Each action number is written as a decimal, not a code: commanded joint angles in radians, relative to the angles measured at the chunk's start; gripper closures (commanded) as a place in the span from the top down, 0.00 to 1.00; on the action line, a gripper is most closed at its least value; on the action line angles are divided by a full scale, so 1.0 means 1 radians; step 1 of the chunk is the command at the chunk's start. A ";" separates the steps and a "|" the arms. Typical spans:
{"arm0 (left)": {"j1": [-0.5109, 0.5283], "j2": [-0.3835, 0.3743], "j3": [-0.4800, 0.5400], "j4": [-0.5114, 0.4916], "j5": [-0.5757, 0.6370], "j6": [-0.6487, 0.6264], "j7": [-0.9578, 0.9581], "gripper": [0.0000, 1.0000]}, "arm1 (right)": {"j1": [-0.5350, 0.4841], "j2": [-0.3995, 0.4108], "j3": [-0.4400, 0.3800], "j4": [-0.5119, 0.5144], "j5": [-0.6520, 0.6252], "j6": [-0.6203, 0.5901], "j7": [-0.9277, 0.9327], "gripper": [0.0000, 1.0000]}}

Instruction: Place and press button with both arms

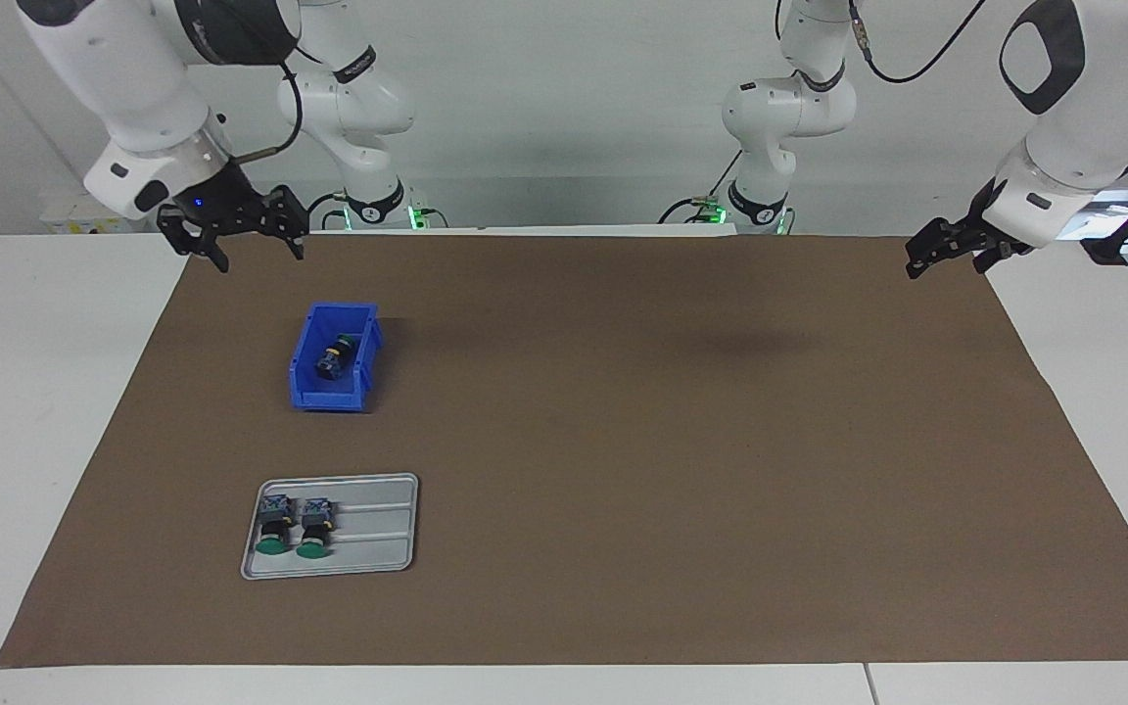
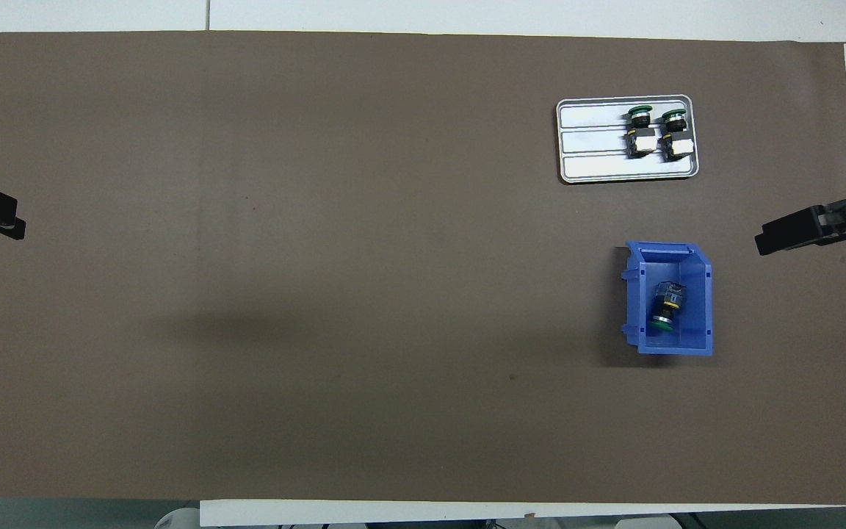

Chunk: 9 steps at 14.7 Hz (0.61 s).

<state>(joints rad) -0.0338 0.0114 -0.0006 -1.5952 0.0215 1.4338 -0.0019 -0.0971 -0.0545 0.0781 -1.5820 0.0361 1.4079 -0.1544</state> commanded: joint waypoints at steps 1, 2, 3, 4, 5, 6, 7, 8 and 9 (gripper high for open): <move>0.006 -0.002 -0.004 0.004 0.008 -0.016 0.005 1.00 | -0.021 0.079 0.009 0.095 -0.031 -0.052 0.016 0.99; 0.006 -0.002 -0.004 0.004 0.008 -0.016 0.005 1.00 | -0.019 0.084 0.009 0.097 -0.033 -0.052 0.019 0.99; 0.006 -0.002 -0.004 0.004 0.008 -0.016 0.005 1.00 | -0.006 0.103 0.009 0.106 -0.035 -0.047 0.035 0.99; 0.006 -0.002 -0.004 0.004 0.008 -0.016 0.005 1.00 | 0.002 0.113 0.008 0.124 -0.033 -0.047 0.065 0.99; 0.006 -0.002 -0.004 0.004 0.008 -0.016 0.005 1.00 | 0.023 0.111 0.002 0.146 -0.039 -0.047 0.079 0.99; 0.006 -0.002 -0.004 0.004 0.008 -0.016 0.005 1.00 | 0.051 0.110 -0.023 0.149 -0.056 -0.052 0.079 0.99; 0.006 -0.002 -0.004 0.004 0.008 -0.016 0.005 1.00 | 0.077 0.107 -0.043 0.149 -0.064 -0.052 0.079 0.99; 0.006 -0.002 -0.004 0.004 0.008 -0.016 0.005 1.00 | 0.089 0.104 -0.063 0.148 -0.064 -0.046 0.079 0.99; 0.006 -0.002 -0.004 0.004 0.008 -0.016 0.005 1.00 | 0.091 0.102 -0.066 0.146 -0.064 -0.044 0.079 0.99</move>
<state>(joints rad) -0.0338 0.0114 -0.0007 -1.5952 0.0215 1.4338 -0.0019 -0.0233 0.0448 0.0377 -1.4572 -0.0181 1.3776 -0.0835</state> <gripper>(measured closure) 0.000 0.009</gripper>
